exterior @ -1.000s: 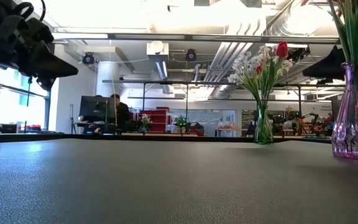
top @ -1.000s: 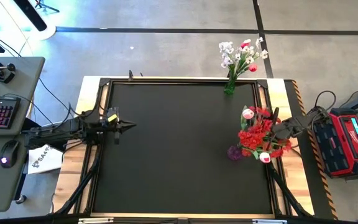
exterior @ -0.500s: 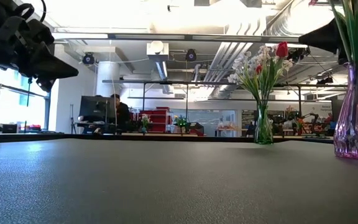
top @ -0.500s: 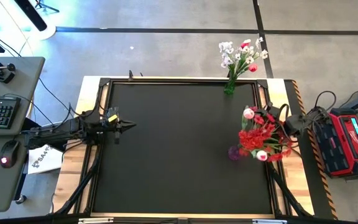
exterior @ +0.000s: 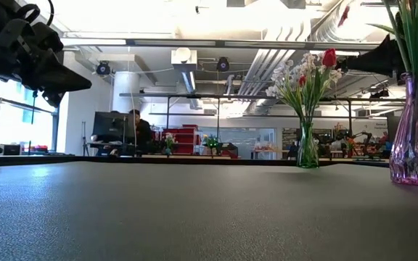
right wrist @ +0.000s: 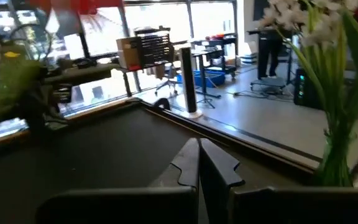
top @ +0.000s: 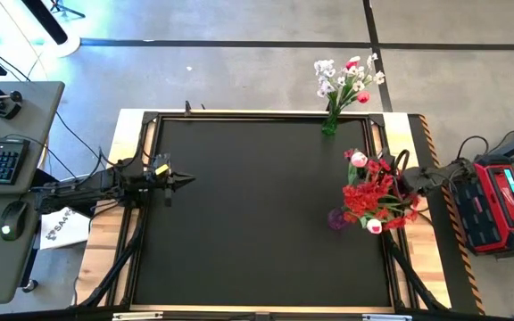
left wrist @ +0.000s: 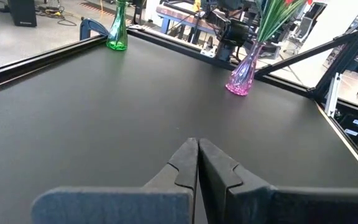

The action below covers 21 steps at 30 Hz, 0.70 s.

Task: Sort flowers into vase by color
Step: Return to Home Position

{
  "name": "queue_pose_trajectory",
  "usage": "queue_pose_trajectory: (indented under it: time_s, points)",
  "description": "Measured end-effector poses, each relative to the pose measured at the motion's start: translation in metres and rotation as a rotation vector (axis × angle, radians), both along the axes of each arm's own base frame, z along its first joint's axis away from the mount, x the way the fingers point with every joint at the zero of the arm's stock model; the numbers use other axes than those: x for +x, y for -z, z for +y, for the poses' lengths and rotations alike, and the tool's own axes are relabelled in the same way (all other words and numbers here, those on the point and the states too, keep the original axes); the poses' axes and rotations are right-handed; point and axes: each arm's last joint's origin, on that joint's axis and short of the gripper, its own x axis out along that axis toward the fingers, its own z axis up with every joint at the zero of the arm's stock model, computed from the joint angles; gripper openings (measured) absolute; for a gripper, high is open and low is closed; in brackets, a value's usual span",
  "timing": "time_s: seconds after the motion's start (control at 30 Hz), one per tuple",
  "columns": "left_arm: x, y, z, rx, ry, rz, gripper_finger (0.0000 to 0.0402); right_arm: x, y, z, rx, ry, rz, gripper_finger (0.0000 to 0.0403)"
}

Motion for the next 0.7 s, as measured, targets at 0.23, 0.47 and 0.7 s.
queue_pose_trajectory:
  time_s: [0.23,0.47,0.7]
  points:
    - [0.0,0.0,0.0,0.0,0.0,0.0,0.0,0.006,-0.002,0.001,-0.033,0.002,-0.157,0.0]
    - [0.0,0.0,0.0,0.0,0.0,0.0,0.0,-0.005,-0.028,-0.005,-0.211,0.097,-0.312,0.0]
    - [0.0,0.0,0.0,0.0,0.0,0.0,0.0,0.0,-0.022,-0.014,-0.237,0.094,-0.3,0.0]
